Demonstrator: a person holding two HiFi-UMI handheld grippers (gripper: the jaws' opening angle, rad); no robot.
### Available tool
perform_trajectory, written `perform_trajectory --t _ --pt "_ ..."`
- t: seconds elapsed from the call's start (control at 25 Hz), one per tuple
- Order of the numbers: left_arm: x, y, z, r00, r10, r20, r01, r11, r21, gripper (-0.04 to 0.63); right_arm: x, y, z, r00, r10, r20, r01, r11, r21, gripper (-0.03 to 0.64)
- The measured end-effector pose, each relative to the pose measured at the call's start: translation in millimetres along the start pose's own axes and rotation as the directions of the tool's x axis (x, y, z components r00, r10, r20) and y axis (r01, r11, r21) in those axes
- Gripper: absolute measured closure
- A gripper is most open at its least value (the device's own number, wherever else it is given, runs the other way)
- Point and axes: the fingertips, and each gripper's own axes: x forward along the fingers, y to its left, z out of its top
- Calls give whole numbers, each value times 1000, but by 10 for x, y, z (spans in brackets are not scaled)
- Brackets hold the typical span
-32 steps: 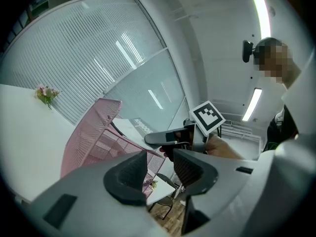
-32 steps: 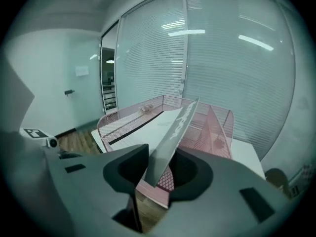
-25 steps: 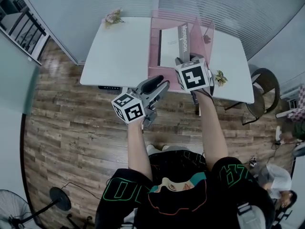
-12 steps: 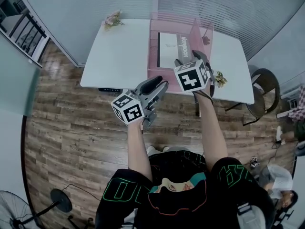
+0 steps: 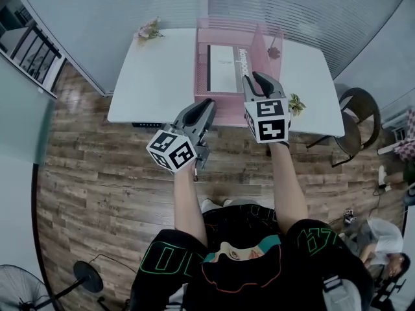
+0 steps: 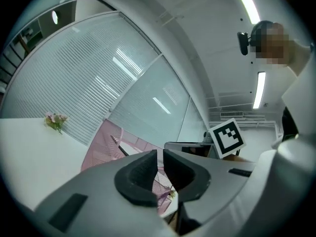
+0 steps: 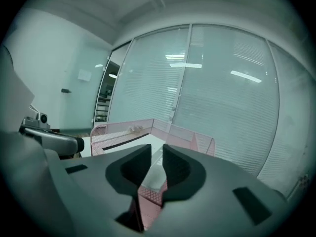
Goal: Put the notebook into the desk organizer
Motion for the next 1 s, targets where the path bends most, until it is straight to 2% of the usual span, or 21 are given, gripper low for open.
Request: perform_trajectory --t 0.08,0.2,0.32,0.52,0.6,0.76,1.0 --pt "25 -35 49 1000 27 -6 -27 999 44 587 -117 -29 82 998 2 61 -3 1000 21 591" --pt "79 -83 77 996 87 -26 -83 990 115 601 -319 -40 163 986 52 156 -63 996 69 613" --pt "121 -141 56 987 155 -35 -147 974 172 601 -549 -73 173 957 115 267 -162 974 159 614" --pt "132 -325 -7 982 188 -16 -177 946 271 601 -830 -174 -4 920 134 368 -249 926 285 615" --pt "135 -321 -37 972 234 -18 -216 925 313 601 -894 -201 -105 913 137 384 -265 914 306 615" --pt "153 -284 -62 946 322 -22 -293 885 363 601 -939 -322 -238 932 90 351 -200 936 289 615" --pt "156 -314 -88 933 360 -6 -330 860 389 601 -992 -336 -273 940 81 331 -167 956 240 615"
